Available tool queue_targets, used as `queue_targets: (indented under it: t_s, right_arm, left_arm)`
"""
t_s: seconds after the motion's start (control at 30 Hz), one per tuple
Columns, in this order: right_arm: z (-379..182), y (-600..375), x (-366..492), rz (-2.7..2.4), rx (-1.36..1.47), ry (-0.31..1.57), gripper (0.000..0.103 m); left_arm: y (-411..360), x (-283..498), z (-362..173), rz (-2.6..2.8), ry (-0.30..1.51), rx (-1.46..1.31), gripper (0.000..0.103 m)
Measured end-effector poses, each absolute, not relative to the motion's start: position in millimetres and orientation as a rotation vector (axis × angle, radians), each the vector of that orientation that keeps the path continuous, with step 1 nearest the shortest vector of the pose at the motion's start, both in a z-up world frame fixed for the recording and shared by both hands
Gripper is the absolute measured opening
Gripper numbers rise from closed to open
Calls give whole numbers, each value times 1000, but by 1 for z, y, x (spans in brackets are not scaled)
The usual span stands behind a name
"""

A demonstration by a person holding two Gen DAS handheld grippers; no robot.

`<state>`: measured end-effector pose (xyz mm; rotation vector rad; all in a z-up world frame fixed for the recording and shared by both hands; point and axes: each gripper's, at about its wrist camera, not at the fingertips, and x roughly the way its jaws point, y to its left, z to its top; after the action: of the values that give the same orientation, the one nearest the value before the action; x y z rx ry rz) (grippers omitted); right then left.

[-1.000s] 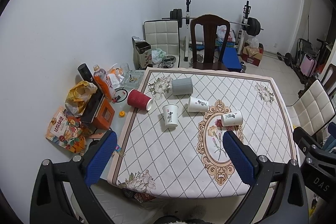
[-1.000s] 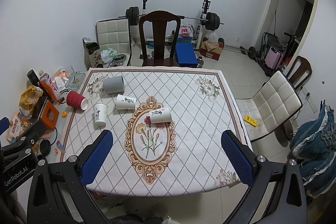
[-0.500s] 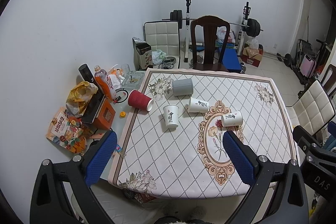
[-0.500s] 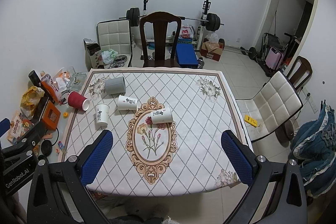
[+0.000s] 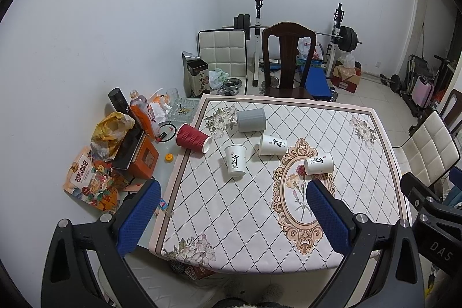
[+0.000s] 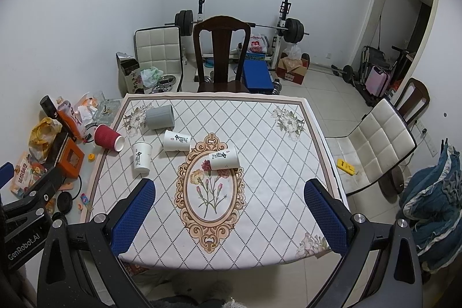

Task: Flip cup upright

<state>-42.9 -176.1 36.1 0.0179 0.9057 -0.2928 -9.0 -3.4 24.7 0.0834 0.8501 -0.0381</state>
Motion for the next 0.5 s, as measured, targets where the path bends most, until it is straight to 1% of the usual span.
queue_targets:
  t_s: [0.3, 0.43, 0.5]
  right_arm:
    - [35, -170, -41, -309, 32, 914, 103]
    - [26, -166, -37, -345, 63, 938, 103]
    - [11, -172, -34, -370, 79, 958, 103]
  left_arm:
    - [-5, -6, 27, -59, 861, 85, 103]
    - [-2, 4, 16, -77, 878, 92, 103]
    - [4, 13, 1, -85, 896, 95, 103]
